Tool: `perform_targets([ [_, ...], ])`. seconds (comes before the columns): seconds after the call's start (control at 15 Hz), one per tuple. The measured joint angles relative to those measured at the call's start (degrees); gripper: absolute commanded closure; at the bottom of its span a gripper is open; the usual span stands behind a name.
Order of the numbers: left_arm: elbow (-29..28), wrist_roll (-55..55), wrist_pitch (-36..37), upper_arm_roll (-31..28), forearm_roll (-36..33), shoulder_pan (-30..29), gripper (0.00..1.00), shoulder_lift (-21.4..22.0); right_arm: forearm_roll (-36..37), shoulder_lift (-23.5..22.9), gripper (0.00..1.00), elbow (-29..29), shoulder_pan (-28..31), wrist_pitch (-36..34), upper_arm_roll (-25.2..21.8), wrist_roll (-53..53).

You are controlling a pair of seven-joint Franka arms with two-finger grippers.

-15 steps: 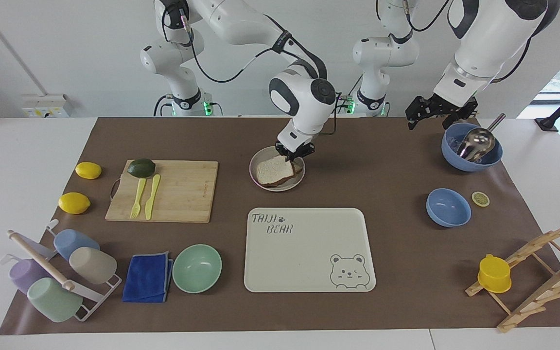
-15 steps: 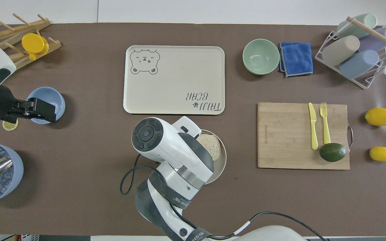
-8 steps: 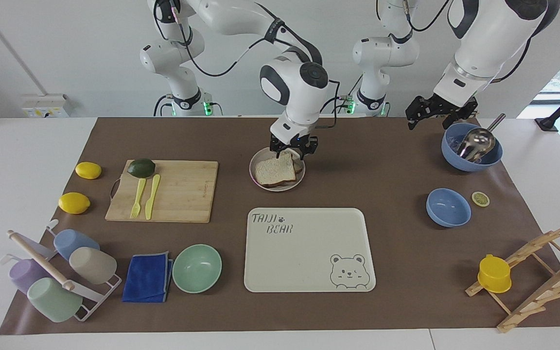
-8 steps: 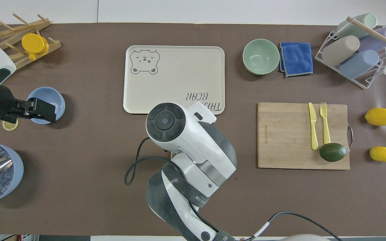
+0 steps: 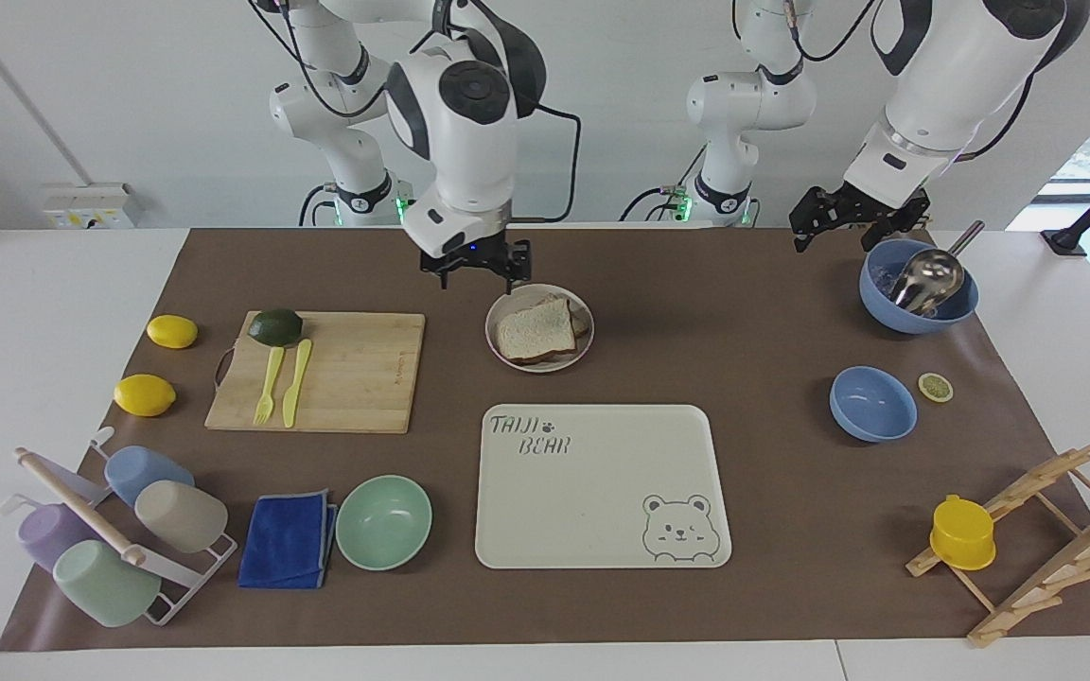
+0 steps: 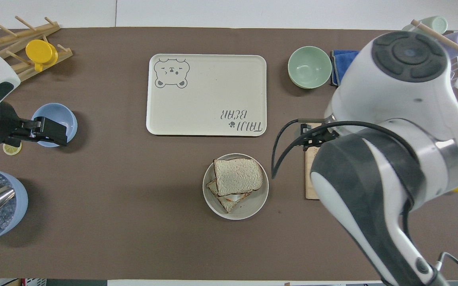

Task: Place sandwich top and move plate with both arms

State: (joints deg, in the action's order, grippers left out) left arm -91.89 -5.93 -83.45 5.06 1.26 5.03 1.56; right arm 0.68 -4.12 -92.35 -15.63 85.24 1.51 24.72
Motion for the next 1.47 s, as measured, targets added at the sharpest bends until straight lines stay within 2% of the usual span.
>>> perform_targets([
  [0.33,-1.5,0.0,-1.4,0.9,0.1,0.5,0.0,0.5,-0.1,4.0,0.0,0.0,11.6,-3.1,-0.3,-7.0],
  [0.6,-7.9,-2.0,-7.6,1.6,0.5,4.2,0.0,1.8,0.0,4.1,0.0,-0.1,16.4,-3.2,-0.4,-11.4],
  [0.87,-16.2,-6.8,-18.3,2.1,3.2,9.1,0.0,1.4,0.0,4.3,0.0,0.0,17.6,-4.4,-0.6,-12.8],
  [1.0,-19.6,-9.3,-23.5,2.1,3.6,11.7,0.0,0.0,0.0,4.6,0.0,0.0,17.6,-5.1,-1.0,-14.9],
  [1.47,-21.2,-11.2,-32.7,2.2,5.3,16.0,0.0,-9.5,0.7,5.4,0.0,0.0,15.6,-4.2,-5.2,-19.3],
])
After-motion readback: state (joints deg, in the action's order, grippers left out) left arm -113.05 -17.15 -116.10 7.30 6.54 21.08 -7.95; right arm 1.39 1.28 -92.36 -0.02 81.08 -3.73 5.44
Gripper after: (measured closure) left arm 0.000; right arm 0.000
